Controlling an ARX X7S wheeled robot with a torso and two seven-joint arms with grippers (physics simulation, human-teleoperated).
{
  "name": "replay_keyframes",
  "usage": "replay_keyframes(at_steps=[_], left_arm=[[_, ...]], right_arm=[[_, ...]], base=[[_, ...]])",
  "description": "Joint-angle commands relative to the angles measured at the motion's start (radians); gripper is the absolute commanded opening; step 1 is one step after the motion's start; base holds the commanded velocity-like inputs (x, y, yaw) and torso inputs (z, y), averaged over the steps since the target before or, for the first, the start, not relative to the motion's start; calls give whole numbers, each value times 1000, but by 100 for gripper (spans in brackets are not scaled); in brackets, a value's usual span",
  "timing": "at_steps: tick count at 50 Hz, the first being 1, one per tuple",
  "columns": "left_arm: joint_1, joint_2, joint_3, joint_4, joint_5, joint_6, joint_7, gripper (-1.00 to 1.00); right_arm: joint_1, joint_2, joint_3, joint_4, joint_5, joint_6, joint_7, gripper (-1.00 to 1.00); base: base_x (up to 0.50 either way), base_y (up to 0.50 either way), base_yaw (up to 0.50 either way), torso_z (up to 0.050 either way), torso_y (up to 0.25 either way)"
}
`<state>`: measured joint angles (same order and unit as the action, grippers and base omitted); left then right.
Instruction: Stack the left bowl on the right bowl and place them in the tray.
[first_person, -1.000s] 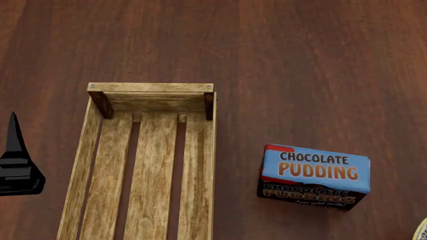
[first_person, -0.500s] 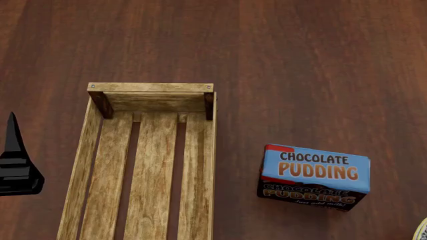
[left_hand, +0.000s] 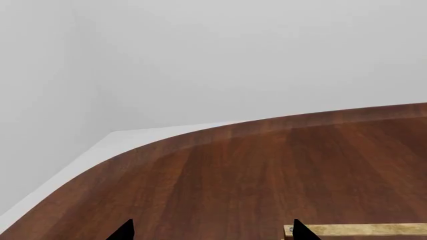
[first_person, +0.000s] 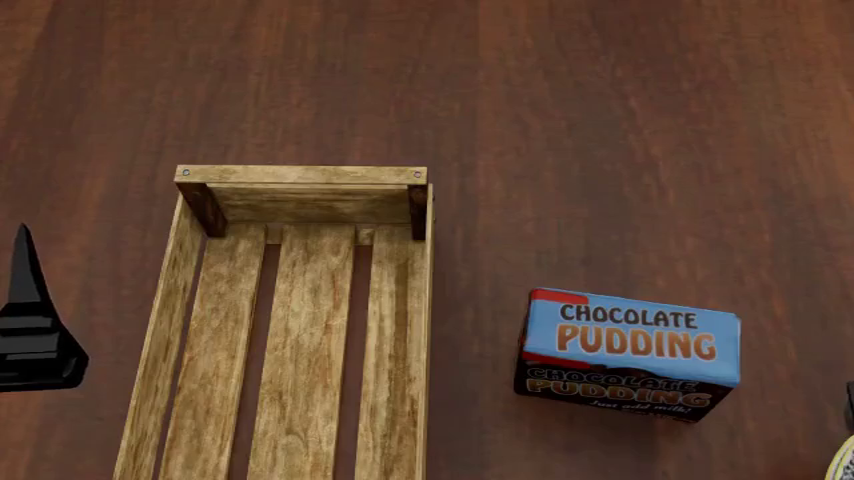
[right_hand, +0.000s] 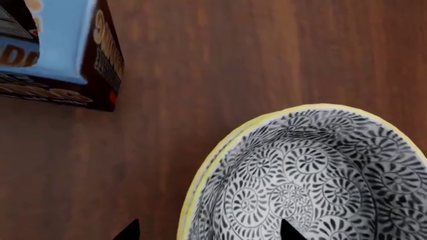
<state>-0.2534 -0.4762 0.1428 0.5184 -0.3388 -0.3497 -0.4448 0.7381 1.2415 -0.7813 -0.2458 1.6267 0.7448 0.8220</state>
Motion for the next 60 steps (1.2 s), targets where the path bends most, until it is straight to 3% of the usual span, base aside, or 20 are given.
replay_keyframes(at_steps=[1,60], left_arm=[[0,-2,-1,2,-3,0,-2,100],[2,-10,3,1,-6,3,-12,100]], right_arm=[[-35,-25,-18,28,-37,-28,-17,100],[-103,-81,-50,125,-92,-81,-83,100]], base=[[0,0,0,0,0],[0,0,0,0,0]])
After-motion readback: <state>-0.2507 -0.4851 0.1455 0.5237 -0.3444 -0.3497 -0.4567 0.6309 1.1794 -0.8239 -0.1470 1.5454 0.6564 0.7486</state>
